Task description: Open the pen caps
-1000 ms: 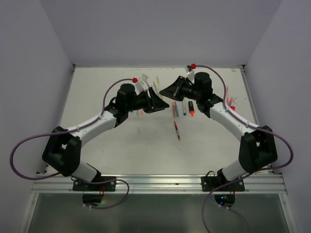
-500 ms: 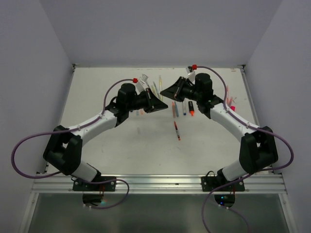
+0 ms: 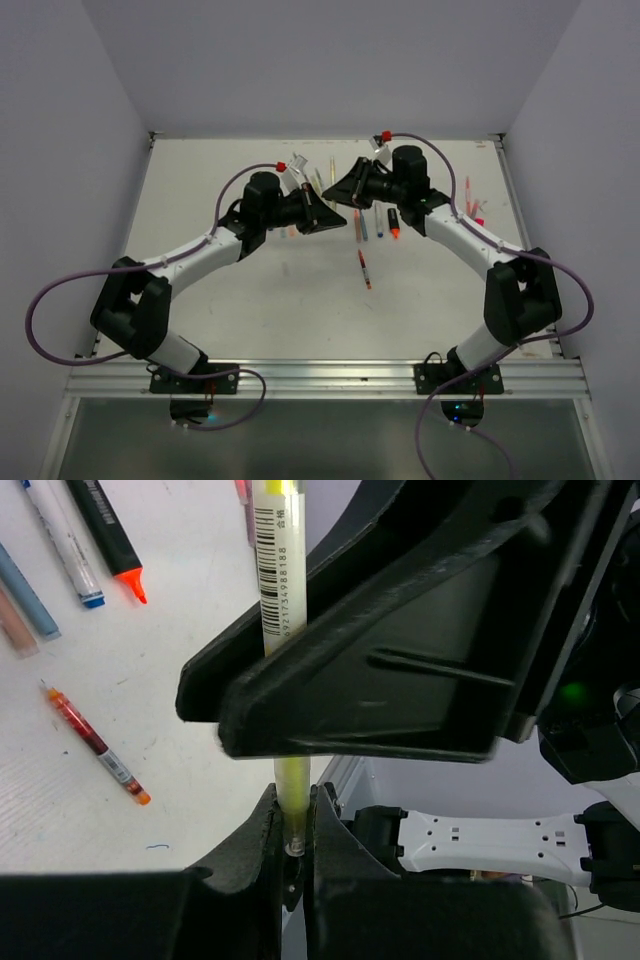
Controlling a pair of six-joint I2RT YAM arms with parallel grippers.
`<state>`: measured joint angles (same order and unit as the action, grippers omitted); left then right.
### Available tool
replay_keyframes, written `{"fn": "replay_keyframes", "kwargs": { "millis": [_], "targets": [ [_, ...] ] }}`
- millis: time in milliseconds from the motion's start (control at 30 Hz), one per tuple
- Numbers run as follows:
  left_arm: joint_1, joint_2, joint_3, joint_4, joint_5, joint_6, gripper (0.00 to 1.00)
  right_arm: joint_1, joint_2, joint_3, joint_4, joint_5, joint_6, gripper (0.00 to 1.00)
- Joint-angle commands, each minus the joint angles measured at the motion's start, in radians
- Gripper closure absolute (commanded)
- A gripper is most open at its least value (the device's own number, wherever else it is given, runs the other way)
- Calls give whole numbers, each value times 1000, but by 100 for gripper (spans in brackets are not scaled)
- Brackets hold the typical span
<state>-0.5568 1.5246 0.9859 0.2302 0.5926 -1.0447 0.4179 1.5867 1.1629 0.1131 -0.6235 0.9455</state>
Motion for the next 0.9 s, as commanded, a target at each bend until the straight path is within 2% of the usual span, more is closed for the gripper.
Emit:
{"fn": "replay_keyframes", "kwargs": {
  "millis": [0, 200, 333, 467, 667, 767, 833, 867],
  "targets": [
    [0, 11, 16, 49, 49, 3, 100, 5, 24, 57, -41, -39, -39, 98],
    [0, 2, -7, 112, 122, 6, 100, -8, 48, 98, -55, 21, -37, 100],
    [-2, -56, -116, 167, 153, -1, 100, -42, 94, 171, -20, 1, 40, 100],
    [-5, -136, -222, 244, 179, -23, 100, -99, 145, 210, 117, -41, 143, 100],
    [-3, -176, -199, 152, 196, 46, 100, -142, 228, 216, 304, -56, 335, 100],
    [-3, -178, -207, 164, 207, 38, 100, -148, 271, 205, 434, -50, 452, 100],
    [-3, -185, -222, 182, 213, 31, 100, -149, 307, 190, 578, -44, 539, 100],
    [-3, -188, -225, 188, 214, 29, 100, -149, 315, 195, 588, -41, 539, 100]
  ]
}}
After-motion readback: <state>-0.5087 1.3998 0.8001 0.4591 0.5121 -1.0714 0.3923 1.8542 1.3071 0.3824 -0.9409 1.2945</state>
